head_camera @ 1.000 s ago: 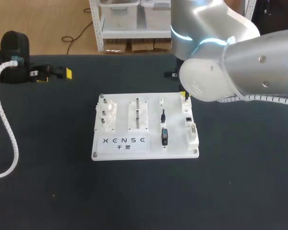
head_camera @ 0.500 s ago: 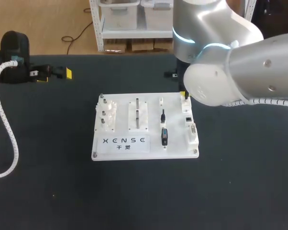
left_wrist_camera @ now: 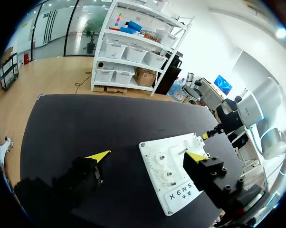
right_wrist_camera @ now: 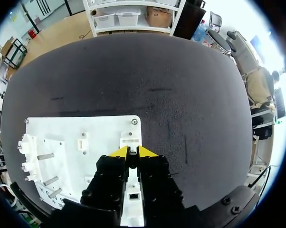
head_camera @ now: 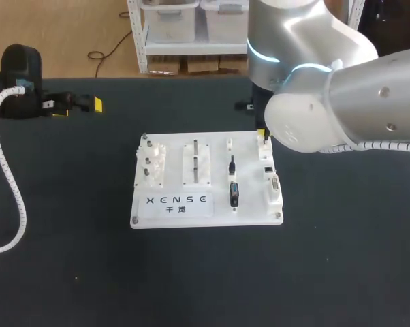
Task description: Insert the USB connector, Ethernet cable, and multi-pin plug into their matching sockets one by one.
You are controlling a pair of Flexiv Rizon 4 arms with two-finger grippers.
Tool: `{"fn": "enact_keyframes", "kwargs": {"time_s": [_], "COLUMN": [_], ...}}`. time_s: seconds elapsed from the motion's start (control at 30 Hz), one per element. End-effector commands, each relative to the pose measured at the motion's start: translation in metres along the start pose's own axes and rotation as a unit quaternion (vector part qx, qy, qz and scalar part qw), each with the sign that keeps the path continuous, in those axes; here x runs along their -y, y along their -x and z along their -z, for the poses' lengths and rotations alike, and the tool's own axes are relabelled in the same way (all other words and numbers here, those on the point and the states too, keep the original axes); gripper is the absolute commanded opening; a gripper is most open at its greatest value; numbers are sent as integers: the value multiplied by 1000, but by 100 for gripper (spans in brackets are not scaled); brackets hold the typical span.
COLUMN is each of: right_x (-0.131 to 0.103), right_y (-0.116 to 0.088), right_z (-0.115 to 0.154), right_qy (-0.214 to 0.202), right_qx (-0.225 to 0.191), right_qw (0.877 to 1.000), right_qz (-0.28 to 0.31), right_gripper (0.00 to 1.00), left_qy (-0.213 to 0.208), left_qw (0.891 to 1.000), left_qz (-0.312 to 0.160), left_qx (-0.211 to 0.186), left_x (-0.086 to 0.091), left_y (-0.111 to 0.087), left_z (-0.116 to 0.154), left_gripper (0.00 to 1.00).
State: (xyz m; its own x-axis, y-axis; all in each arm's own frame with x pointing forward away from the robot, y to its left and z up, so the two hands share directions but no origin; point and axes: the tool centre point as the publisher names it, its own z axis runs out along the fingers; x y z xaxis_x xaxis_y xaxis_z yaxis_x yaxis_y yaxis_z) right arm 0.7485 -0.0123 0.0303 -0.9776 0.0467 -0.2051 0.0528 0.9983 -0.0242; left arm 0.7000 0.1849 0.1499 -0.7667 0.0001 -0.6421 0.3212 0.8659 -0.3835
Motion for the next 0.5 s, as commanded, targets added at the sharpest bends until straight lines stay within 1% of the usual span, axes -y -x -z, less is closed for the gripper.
{"fn": "enact_keyframes", "kwargs": {"time_s": [0.03,0.5], "right_x": [3,3], "right_y": [-4,-6], "right_z": [2,-1], "right_qy": [2,3], "right_qx": [5,3], "right_qw": [1000,1000], "right_qz": [0,-1], "right_gripper": [0,0], "left_qy": [0,0], "left_qw": [1000,1000], "left_qz": [0,0], "left_qx": [0,0], "left_x": [0,0], "left_y": [0,0], "left_z": [0,0], "left_gripper": [100,100]}}
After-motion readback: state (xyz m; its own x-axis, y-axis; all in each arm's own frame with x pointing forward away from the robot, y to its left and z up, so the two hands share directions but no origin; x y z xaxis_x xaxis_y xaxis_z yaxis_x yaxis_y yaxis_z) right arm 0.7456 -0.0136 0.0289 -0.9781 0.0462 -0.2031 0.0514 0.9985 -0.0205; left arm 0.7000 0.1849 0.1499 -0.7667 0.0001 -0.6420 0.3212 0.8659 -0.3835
